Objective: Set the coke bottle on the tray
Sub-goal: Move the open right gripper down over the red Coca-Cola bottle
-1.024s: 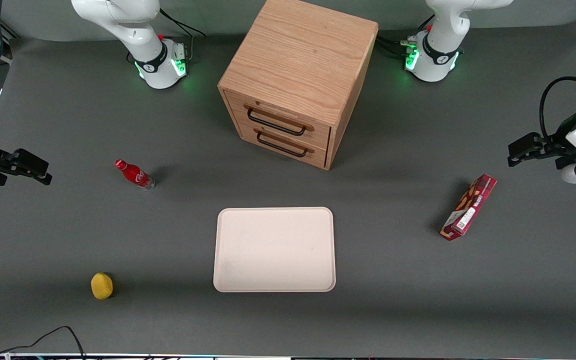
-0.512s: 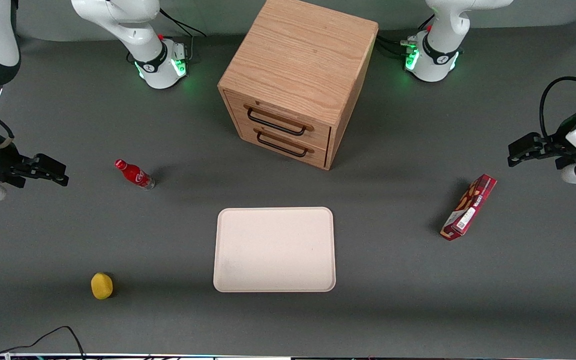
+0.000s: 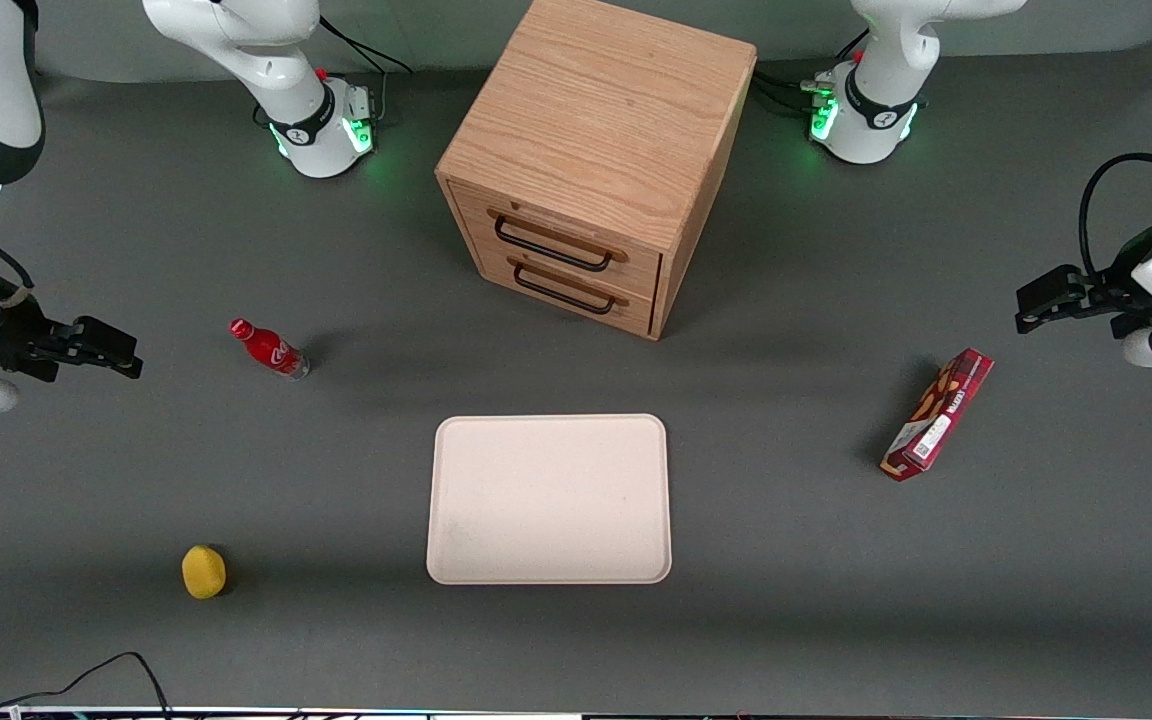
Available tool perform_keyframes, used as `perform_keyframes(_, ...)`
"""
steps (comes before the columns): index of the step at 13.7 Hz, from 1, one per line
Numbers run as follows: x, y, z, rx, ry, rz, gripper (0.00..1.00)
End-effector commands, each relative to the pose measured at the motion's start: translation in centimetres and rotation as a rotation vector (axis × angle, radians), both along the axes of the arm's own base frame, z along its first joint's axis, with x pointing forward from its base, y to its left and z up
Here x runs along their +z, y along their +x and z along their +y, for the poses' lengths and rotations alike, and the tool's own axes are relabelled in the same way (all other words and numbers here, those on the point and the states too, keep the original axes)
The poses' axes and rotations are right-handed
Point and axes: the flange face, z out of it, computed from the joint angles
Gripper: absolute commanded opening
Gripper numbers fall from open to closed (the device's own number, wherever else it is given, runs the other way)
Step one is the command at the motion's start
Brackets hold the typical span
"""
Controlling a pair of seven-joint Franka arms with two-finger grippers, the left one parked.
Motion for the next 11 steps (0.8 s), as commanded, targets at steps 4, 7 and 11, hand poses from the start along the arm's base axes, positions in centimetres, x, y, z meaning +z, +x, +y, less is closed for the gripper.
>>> perform_keyframes(4,-4.2,-3.8,2.4,0.005,0.059,0.015,1.00)
perform_keyframes(7,-9.7,-8.7,4.0,0.028,0.039,-0.040,1.00)
perform_keyframes(11,-14.8,-11.4,3.7,0.053,0.028,-0.002,0.99)
